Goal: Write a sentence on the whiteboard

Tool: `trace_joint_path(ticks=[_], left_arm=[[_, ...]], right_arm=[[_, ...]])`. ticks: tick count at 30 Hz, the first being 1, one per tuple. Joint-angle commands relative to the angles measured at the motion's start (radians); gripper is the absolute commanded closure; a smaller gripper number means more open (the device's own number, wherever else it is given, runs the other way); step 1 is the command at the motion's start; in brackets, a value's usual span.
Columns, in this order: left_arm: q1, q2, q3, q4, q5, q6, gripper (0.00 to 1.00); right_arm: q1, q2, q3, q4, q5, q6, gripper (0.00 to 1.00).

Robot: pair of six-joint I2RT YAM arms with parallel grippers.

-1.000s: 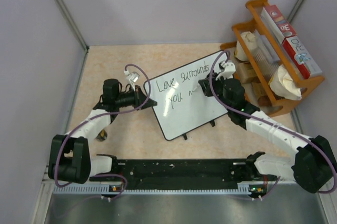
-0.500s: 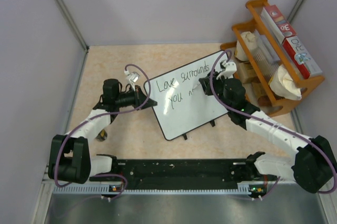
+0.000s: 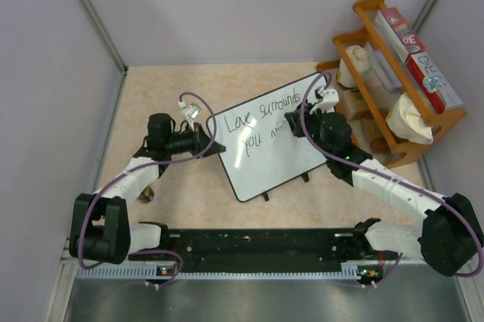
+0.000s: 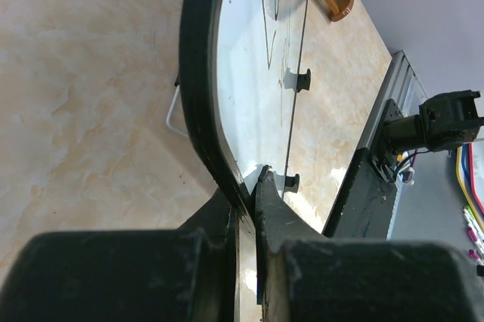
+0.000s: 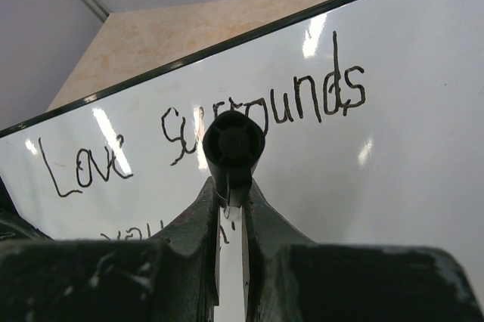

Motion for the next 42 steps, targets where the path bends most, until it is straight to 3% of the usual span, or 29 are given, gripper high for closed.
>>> trace_joint_path(ticks=[1,21,42], left_arm=[[-0.024,0.028,-0.030,-0.046,-0.137,0.279,1.00],[-0.024,0.027,-0.030,-0.046,-0.134,0.276,1.00],[-0.024,0.027,-0.030,-0.044,-0.135,0.277,1.00]], right_arm=[[-0.009,-0.019,-0.014,-0.021,-0.016,0.002,1.00],[-0.022,-0.040,-0.019,-0.042,0.062,0.002,1.00],[-0.025,0.012,0.065,-0.027,-0.016,0.010,1.00]])
